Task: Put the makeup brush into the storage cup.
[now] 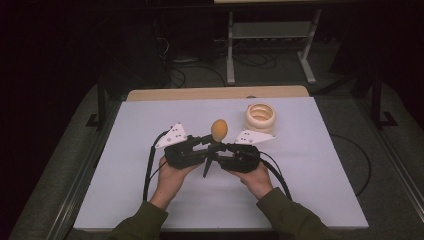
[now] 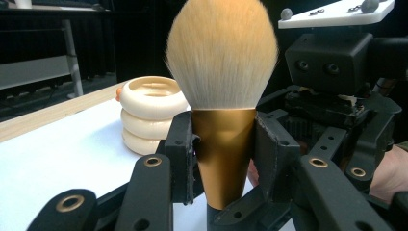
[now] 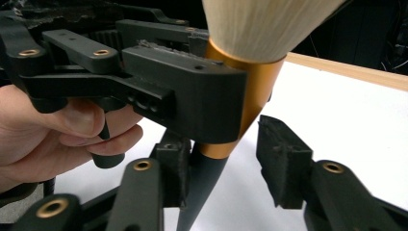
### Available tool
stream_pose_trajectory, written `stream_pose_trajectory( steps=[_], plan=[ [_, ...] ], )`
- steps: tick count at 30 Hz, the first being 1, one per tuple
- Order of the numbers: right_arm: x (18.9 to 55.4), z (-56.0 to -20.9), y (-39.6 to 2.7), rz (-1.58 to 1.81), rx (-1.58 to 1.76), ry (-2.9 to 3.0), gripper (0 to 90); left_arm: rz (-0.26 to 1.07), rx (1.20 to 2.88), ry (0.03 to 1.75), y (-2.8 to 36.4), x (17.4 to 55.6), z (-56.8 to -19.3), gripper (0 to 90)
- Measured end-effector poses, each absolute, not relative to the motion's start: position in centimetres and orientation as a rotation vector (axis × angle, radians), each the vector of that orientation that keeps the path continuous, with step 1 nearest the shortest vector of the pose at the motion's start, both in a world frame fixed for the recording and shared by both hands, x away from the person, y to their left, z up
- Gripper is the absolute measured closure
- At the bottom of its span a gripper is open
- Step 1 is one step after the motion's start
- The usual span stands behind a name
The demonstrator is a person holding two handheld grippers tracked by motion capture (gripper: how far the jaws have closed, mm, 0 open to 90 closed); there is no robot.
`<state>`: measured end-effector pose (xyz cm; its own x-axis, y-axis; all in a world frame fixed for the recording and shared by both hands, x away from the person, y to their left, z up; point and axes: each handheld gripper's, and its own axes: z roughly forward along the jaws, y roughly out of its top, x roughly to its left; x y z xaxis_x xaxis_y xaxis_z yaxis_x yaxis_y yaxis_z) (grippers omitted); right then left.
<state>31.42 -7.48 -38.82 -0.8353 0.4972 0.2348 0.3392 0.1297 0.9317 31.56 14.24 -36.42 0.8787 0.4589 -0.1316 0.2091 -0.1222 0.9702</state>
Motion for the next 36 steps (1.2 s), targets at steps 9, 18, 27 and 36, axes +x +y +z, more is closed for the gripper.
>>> stream_pose_trajectory(
  steps=[9, 18, 27, 36],
  plan=[
    [31.37, -38.76, -7.48, 1.794, 0.839, 2.263, 63.6, 0.233, 1.706, 0.519, 14.34, 31.59, -36.43, 62.9],
    [31.32, -38.75, -7.47, 1.788, 0.844, 2.267, 67.9, 0.227, 1.702, 0.525, 14.28, 31.58, -36.63, 62.8],
    [31.32, -38.77, -7.48, 1.78, 0.851, 2.268, 69.5, 0.232, 1.706, 0.52, 14.28, 31.59, -36.64, 62.7],
    [31.35, -38.88, -7.46, 1.759, 0.86, 2.272, 70.2, 0.229, 1.717, 0.513, 14.31, 31.71, -36.74, 62.4]
  ],
)
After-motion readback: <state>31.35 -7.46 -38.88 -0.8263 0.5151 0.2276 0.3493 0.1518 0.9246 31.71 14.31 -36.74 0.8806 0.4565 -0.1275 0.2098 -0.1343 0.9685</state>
